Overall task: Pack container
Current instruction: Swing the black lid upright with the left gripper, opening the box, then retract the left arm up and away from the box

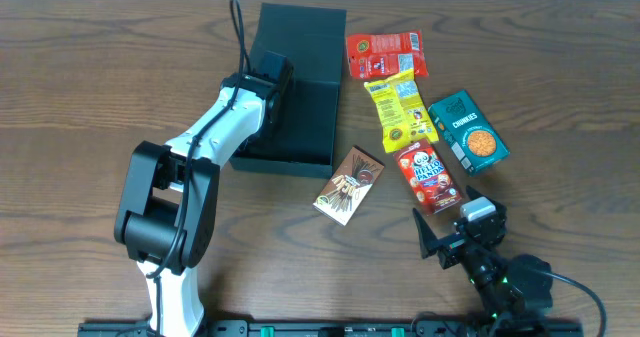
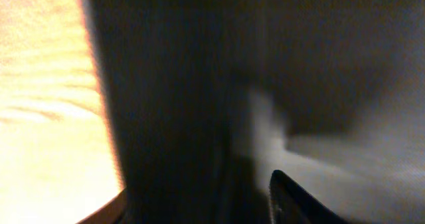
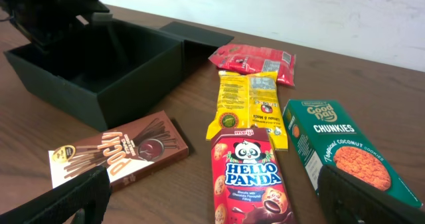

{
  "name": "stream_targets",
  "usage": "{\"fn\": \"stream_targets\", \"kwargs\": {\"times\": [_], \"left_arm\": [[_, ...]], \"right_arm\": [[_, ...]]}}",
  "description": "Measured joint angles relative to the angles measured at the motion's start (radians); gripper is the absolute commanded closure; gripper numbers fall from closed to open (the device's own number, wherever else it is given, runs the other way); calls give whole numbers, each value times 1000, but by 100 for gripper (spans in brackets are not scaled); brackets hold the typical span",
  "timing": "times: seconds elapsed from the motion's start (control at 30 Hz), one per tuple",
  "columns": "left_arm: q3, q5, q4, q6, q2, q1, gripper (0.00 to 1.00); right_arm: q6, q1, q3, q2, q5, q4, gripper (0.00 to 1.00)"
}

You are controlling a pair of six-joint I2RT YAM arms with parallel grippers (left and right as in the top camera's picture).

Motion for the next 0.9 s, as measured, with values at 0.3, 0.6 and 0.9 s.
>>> {"fn": "stream_targets", "kwargs": {"times": [0.3,0.6,0.9], "left_arm": [[-1,143,-68,-151,0,1,46],[-1,149,-65,-194,1,2,26],[165,131,-66,-216,0,48,4]], "right_arm": [[0,0,0,0,0,0,1],[0,0,0,0,0,0,1],[0,0,0,0,0,0,1]]}}
